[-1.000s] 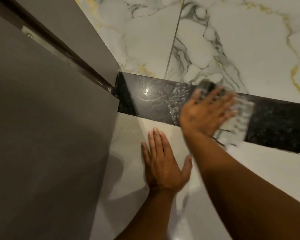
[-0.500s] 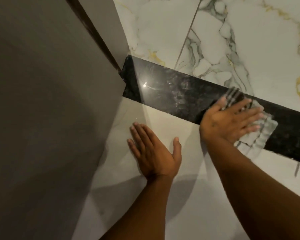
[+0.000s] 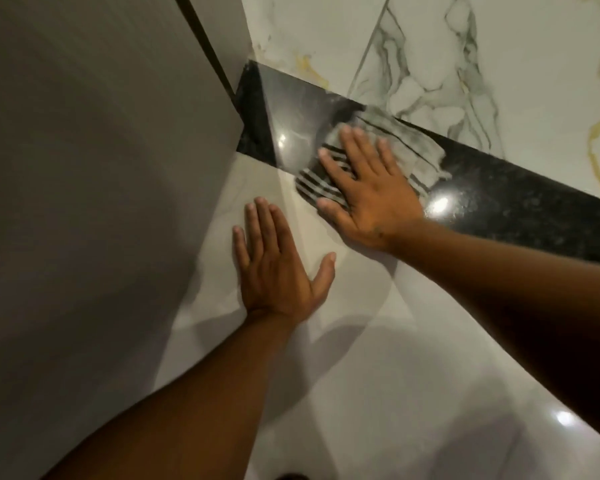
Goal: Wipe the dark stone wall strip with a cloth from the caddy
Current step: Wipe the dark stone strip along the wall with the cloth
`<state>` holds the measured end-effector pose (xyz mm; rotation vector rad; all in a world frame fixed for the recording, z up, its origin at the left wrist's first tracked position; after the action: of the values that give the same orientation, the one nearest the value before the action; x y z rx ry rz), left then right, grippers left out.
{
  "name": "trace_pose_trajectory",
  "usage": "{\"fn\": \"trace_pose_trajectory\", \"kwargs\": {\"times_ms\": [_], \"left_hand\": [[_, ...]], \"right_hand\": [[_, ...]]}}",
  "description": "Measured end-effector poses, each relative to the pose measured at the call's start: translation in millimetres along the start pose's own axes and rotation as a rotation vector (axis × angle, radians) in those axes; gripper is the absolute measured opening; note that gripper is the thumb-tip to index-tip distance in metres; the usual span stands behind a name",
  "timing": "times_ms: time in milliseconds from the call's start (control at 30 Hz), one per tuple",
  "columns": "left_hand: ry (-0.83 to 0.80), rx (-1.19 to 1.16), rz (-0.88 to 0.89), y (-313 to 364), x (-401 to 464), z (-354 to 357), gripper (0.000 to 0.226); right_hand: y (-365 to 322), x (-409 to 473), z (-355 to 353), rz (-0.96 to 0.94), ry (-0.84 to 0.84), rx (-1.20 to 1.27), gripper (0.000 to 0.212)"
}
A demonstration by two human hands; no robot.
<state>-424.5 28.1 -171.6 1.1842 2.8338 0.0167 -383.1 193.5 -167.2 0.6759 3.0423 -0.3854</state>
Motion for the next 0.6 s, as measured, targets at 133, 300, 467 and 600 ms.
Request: {"fn": "trace_pose_trajectory", "kwargs": {"times_ms": [133,300,467,600], "left_hand": [[0.035,-0.026,0.005,-1,-1,-1,0.117],[0.076,-0.019,0.009,1,1,1,0.115],[0.065,-0.055,0.019,-1,1,2,0.115],[0.053,-0.043,0.014,1,1,-1,0.115]], "right_hand": [[19,-14,-9,0.405,0.094,-0.004,0.073],[-19,93,-4,0.284,0.079,-0.003,0.067],[-57,114,2,-0.193,-0.051,-0.05,0.066],[-39,55,0,-0.342,-0.13,-0.067,0.065]]}}
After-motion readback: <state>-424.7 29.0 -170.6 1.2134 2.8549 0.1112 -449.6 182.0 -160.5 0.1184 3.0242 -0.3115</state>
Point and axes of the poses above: each hand's wrist, its own x-axis towards the middle knuckle, its own z-axis out of the palm, y = z × x, the point moved 9 cm from there along x, towards the middle knuckle, and after that the axes turned 7 degrees about y, right-handed, at the moved point
